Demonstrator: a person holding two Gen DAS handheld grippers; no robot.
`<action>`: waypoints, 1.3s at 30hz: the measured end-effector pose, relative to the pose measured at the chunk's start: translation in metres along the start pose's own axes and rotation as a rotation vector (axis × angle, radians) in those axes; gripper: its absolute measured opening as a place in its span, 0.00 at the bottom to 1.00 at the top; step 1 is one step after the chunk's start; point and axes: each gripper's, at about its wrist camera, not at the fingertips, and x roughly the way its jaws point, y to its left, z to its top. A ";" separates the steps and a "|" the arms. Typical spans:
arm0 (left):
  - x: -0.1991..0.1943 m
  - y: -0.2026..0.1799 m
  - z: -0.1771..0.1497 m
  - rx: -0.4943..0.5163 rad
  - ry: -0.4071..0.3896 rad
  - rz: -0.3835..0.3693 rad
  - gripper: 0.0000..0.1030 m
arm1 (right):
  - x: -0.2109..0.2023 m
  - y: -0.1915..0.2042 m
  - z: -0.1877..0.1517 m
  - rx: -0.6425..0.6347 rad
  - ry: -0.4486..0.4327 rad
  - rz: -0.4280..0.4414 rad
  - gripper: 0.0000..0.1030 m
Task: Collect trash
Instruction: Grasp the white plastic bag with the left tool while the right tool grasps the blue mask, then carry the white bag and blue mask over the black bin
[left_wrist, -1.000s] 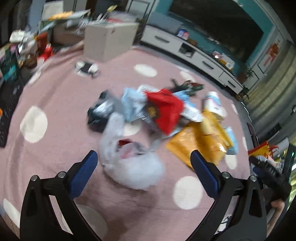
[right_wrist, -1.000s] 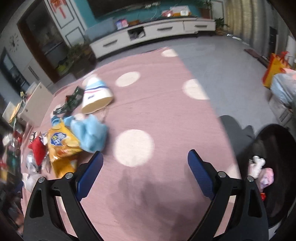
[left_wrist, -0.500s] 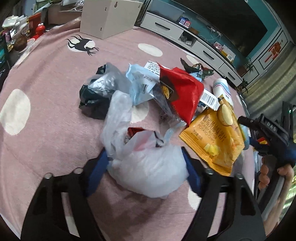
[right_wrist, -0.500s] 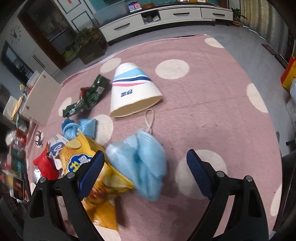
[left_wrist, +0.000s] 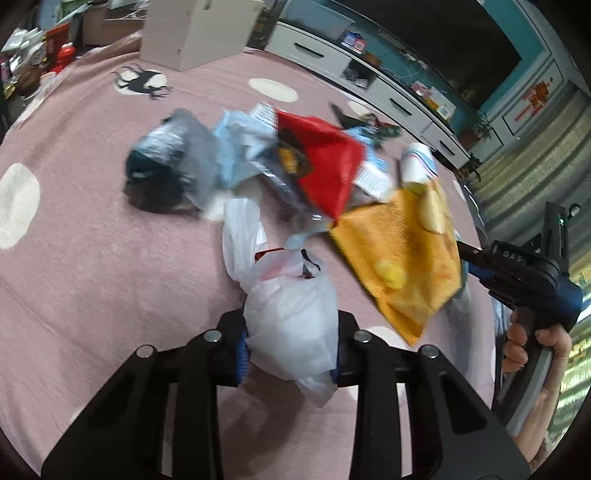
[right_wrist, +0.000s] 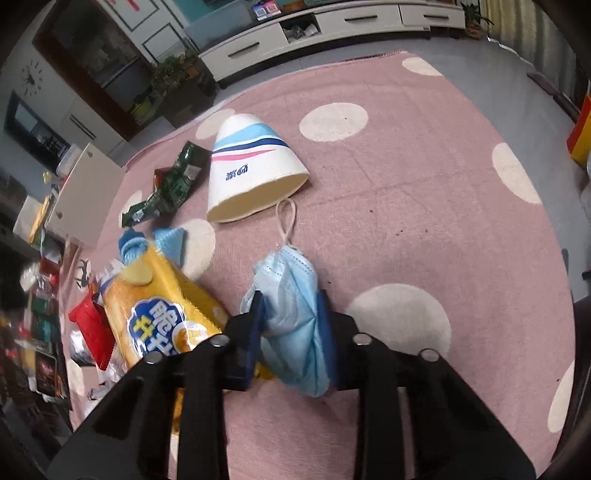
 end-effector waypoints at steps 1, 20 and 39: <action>-0.002 -0.005 -0.002 0.011 0.000 -0.008 0.30 | -0.003 -0.001 -0.001 -0.005 -0.007 -0.005 0.22; -0.004 -0.101 -0.038 0.205 0.014 -0.068 0.30 | -0.086 -0.078 -0.051 -0.007 -0.180 -0.148 0.20; 0.000 -0.184 -0.059 0.361 -0.001 -0.089 0.30 | -0.144 -0.119 -0.064 0.045 -0.347 -0.207 0.20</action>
